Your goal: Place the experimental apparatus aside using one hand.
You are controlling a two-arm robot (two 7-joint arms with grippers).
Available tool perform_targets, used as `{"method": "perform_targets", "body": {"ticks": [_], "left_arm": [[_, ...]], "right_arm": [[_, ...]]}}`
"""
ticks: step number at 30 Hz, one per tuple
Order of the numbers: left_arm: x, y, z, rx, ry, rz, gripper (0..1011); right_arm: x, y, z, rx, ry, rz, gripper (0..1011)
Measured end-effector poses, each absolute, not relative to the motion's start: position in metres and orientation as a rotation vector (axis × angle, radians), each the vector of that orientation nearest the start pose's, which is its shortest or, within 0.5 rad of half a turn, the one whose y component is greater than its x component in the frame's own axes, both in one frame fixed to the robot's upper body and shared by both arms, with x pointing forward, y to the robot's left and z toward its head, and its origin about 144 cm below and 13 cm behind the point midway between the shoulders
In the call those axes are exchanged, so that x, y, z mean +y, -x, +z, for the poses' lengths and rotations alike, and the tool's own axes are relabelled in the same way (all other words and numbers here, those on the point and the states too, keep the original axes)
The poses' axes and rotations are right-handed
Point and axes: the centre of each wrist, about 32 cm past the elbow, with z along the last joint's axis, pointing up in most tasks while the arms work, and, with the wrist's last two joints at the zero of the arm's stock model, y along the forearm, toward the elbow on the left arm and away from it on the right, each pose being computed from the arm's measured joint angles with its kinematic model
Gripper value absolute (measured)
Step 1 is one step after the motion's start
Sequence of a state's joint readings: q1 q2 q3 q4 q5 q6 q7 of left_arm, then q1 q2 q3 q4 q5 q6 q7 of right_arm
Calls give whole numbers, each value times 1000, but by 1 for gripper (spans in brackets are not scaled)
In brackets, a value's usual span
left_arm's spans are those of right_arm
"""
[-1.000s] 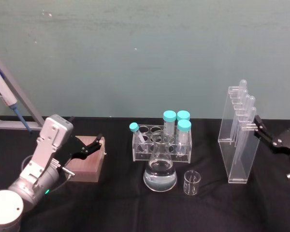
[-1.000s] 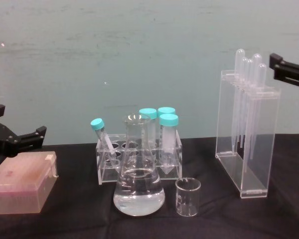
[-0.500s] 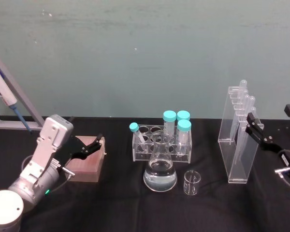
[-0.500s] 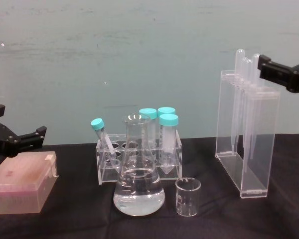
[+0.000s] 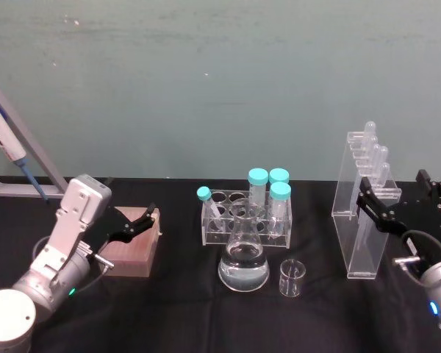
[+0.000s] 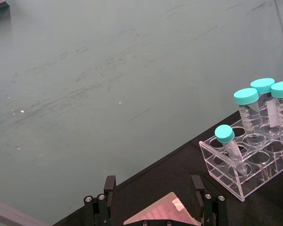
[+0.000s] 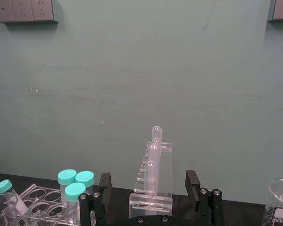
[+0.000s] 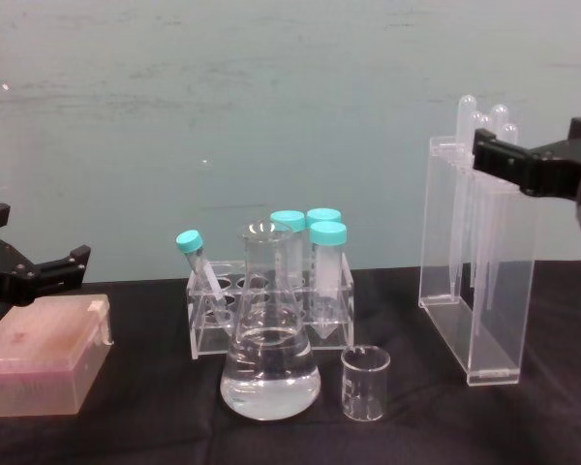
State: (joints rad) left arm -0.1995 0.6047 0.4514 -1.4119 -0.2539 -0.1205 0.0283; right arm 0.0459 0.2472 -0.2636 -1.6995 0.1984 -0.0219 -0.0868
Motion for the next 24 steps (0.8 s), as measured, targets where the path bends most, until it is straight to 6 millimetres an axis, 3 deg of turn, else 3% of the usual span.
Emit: {"method": "perform_targets", "body": {"ticks": [24], "left_arm": [[310,-489,1140,-285,-304,1248,1000]], "right_arm": [[-174,-470,1178,-108,-60,-1456,1000]]}}
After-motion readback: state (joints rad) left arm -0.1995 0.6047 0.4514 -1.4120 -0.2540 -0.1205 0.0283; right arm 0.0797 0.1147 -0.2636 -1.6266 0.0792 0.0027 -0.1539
